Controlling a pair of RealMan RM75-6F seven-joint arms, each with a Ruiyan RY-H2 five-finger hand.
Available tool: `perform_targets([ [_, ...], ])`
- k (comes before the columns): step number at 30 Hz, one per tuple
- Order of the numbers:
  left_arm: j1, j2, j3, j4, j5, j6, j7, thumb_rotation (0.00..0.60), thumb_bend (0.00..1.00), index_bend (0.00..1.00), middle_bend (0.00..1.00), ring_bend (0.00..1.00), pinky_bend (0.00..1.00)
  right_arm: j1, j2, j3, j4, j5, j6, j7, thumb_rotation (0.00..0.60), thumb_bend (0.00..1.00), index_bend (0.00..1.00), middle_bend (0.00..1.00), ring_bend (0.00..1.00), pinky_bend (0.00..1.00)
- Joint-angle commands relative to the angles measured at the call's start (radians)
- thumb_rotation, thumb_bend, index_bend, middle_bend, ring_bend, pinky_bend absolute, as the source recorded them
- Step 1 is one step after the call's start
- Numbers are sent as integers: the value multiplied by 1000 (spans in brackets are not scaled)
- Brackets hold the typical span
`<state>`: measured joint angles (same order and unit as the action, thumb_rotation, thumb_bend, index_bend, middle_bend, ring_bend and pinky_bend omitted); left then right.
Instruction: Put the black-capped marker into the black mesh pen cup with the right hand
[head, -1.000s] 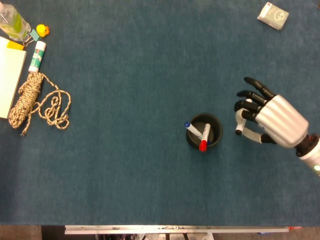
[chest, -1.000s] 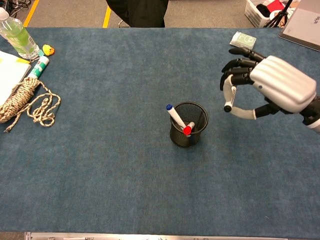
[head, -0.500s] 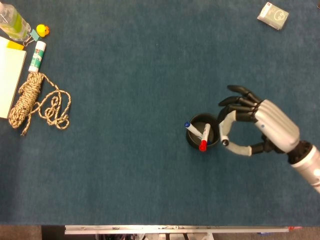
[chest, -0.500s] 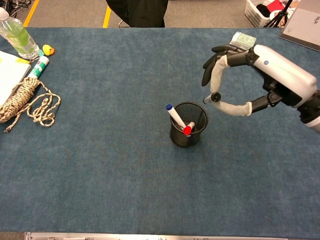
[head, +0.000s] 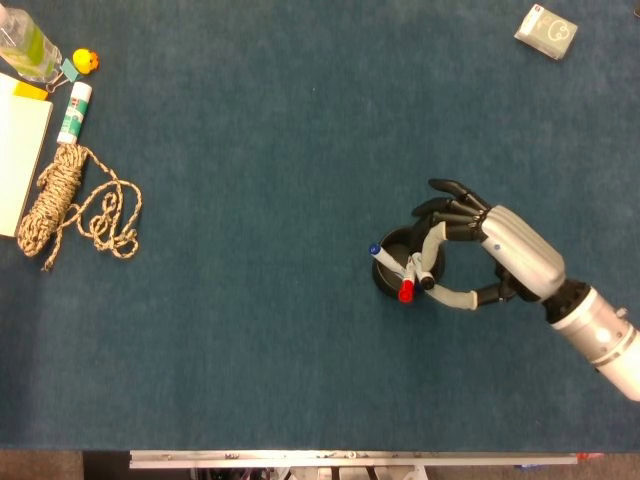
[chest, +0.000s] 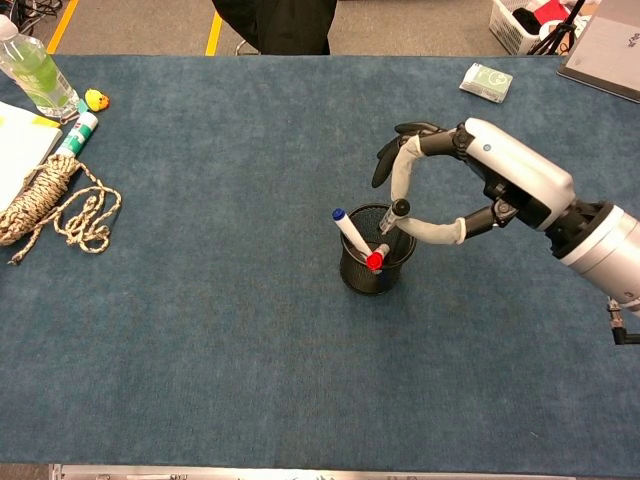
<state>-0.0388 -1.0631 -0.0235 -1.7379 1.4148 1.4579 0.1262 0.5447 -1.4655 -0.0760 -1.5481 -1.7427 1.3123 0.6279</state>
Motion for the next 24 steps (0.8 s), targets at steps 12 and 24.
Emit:
perform_targets([
  [12,-10,7,-9,-2,-5,-4,3,600,308,267,271,285,167,-2,-16,11,102,-53,45,-81,600,336,170,236,64,0],
  [24,-23,-17,-32,36,20,22,-21,600,308,267,275,286,167,-178,160,27,67,59,162,-624,600,340,385,347,141,0],
])
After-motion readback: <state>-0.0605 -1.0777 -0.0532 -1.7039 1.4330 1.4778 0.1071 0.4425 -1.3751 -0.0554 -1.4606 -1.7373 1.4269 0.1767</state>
